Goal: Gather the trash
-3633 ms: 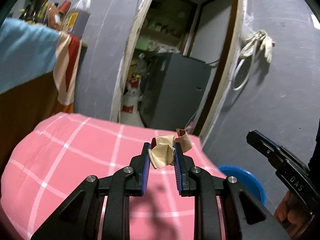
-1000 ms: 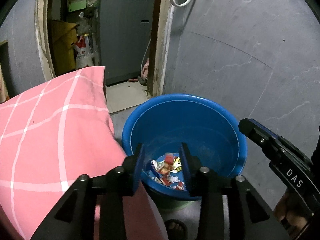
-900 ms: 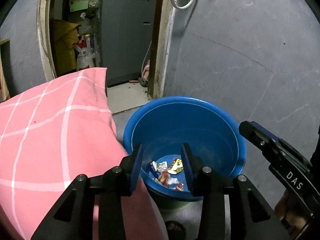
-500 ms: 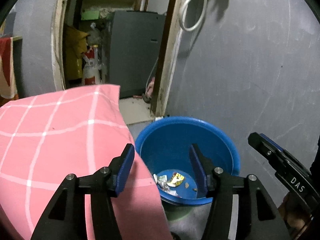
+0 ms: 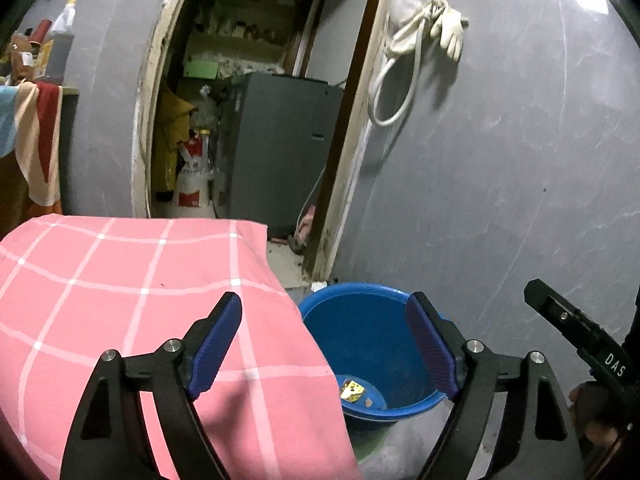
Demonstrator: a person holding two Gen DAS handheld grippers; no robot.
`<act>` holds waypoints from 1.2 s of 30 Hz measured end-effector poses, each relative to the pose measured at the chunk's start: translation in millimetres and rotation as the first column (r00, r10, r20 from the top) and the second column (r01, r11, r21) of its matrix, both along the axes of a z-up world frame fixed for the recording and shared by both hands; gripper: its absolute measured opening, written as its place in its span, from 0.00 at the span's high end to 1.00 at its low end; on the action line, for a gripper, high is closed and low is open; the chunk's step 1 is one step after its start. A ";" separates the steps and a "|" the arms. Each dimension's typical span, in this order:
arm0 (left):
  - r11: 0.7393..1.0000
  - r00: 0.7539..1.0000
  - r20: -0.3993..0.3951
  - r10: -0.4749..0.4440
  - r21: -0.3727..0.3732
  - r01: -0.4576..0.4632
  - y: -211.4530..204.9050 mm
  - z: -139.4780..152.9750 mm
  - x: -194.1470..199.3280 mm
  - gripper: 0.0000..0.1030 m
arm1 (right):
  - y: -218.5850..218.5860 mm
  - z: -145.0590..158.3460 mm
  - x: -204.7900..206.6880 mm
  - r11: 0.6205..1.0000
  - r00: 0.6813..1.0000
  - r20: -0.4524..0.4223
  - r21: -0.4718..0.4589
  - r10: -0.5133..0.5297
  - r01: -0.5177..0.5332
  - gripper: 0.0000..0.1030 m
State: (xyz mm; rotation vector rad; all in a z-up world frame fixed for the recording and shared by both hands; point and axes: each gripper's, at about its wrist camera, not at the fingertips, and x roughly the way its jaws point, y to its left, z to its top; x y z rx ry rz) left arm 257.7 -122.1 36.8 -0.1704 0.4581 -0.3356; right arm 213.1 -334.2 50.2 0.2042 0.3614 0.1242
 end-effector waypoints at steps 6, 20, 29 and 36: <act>0.999 0.997 0.072 0.027 -0.030 -0.025 15.2 13.3 -26.1 0.06 | 3.3 9.2 -18.4 1.000 0.999 0.034 0.012 -0.016 0.016 0.06; 0.998 0.982 0.179 0.063 -0.015 -0.061 33.9 31.7 -71.2 0.02 | 17.1 26.7 -58.4 0.999 0.992 0.117 -0.012 -0.042 0.043 0.00; 0.997 0.973 0.217 0.081 -0.012 -0.081 51.0 33.8 -97.2 0.02 | 29.3 32.4 -82.2 0.997 0.985 0.163 -0.057 -0.049 0.059 0.00; 0.995 0.968 0.233 0.097 0.008 -0.101 62.8 30.6 -119.0 0.02 | 39.1 34.3 -102.1 0.994 0.980 0.190 -0.079 -0.056 0.073 0.00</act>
